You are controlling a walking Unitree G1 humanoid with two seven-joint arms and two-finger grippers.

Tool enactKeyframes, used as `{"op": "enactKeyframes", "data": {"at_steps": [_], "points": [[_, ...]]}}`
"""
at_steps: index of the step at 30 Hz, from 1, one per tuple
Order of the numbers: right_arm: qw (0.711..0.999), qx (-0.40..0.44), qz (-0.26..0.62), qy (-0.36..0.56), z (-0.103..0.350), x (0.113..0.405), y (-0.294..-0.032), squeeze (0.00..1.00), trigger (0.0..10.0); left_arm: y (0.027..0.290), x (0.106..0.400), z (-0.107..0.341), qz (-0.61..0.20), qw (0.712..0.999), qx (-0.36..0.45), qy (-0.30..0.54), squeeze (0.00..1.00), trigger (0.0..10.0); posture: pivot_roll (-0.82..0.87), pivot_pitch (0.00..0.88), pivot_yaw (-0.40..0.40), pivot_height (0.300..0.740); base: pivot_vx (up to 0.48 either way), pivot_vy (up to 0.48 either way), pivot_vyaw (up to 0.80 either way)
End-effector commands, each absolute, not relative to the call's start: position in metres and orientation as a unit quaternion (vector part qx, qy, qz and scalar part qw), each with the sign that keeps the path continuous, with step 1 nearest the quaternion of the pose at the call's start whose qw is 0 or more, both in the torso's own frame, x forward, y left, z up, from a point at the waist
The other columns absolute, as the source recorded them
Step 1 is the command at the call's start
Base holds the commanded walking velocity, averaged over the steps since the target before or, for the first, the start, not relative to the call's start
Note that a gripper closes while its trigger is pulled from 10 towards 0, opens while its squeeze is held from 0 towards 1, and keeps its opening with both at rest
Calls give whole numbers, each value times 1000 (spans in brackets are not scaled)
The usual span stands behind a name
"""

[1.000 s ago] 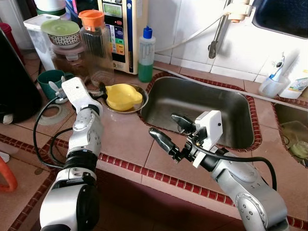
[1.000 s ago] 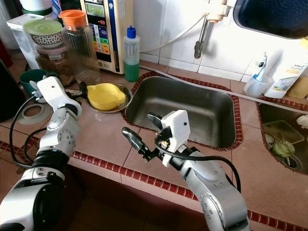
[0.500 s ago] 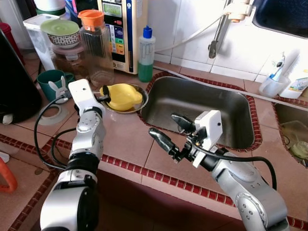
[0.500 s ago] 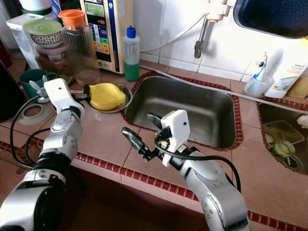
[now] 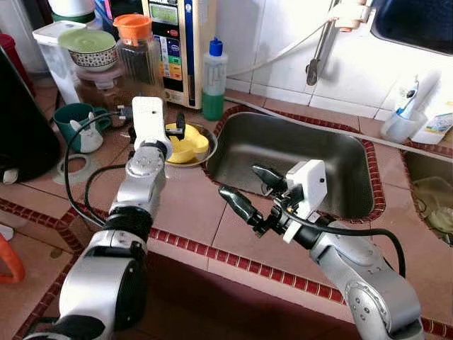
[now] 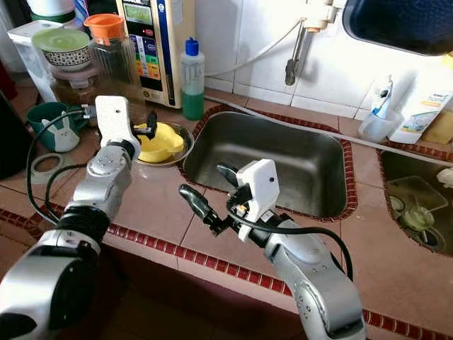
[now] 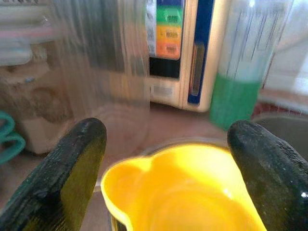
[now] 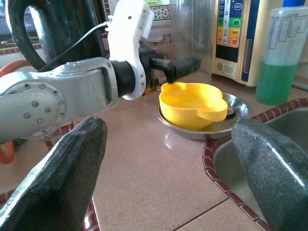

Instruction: Kitchen organization

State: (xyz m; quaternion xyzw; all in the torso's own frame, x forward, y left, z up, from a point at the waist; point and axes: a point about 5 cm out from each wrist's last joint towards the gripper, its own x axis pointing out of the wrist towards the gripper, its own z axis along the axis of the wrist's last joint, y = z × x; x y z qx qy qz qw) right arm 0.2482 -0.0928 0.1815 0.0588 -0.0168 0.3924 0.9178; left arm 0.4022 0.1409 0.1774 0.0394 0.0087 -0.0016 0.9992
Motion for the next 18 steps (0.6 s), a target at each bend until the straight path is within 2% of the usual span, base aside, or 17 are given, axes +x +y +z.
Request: {"op": "enactKeyframes", "data": {"at_steps": [1, 10, 18], "points": [[920, 56, 389, -20, 183, 250, -93, 980, 10000, 135, 404, 175, -28, 997, 62, 32, 0, 10000, 95, 0, 0, 740, 0, 0, 0], [922, 53, 384, -25, 185, 250, -94, 976, 10000, 136, 406, 167, -61, 984, 150, 78, 0, 10000, 86, 0, 13, 740, 0, 0, 0], [922, 53, 382, -26, 185, 250, -95, 980, 10000, 143, 404, 157, -72, 975, 182, 104, 0, 10000, 91, 0, 13, 740, 0, 0, 0]]}}
